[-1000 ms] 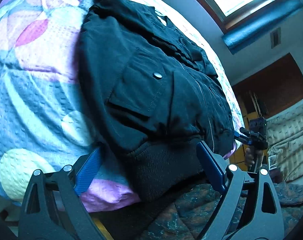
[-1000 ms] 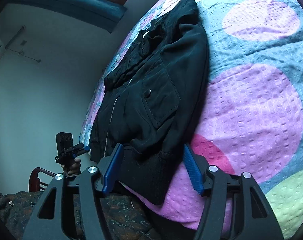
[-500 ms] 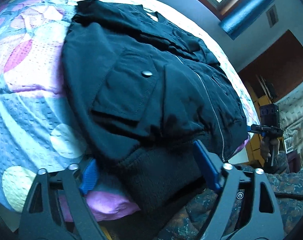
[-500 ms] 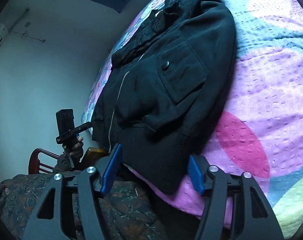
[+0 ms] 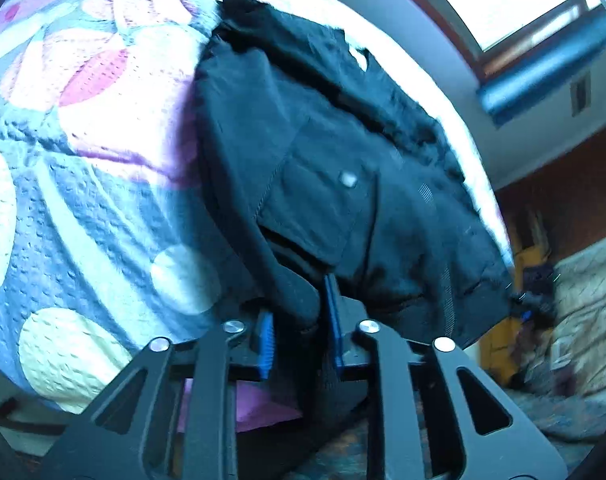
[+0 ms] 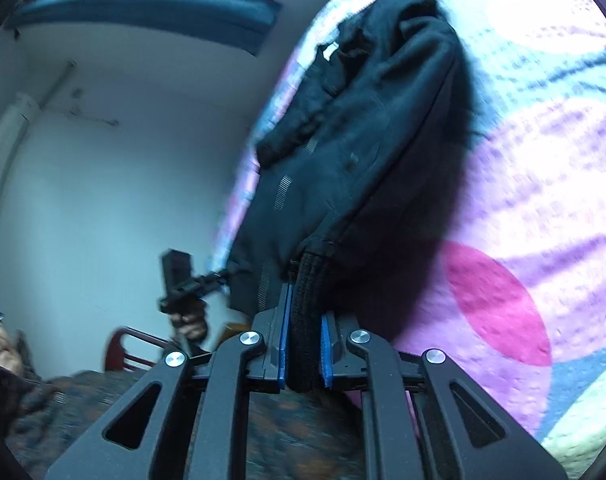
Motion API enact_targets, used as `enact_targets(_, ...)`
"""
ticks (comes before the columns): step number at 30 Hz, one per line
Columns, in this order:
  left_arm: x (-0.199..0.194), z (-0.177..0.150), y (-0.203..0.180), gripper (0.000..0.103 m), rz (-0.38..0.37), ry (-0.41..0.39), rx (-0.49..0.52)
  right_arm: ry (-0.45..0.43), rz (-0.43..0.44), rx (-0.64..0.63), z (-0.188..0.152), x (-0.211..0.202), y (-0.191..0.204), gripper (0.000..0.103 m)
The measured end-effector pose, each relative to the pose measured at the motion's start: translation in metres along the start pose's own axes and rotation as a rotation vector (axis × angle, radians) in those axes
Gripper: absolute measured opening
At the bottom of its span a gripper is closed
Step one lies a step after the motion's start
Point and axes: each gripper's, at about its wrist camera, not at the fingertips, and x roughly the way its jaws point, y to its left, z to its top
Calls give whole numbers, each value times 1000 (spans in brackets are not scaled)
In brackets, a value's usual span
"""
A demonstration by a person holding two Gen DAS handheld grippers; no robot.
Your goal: Fold small clothes
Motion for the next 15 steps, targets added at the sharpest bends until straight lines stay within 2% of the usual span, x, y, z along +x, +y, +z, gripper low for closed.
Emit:
enact_targets(4,-19,30,6,18,-169,-59,-119,-70,113,-19,26,-6,19,12)
enact_targets(7,-25,68,4,18,-246,-118,-140,-126,178,-40,61,-2,33,12)
enact_targets(10,-18,117,0,18,-256,-178,-140,-172,212,-40,109,8,34,12)
enact_targets(12,-1,151,-1,18,-258,-189,-152,-195,214,-23,141,18,27,12)
enact_targets(15,30,194,4,18,-216,-186,-152,-213,210,46,189,40,3,12)
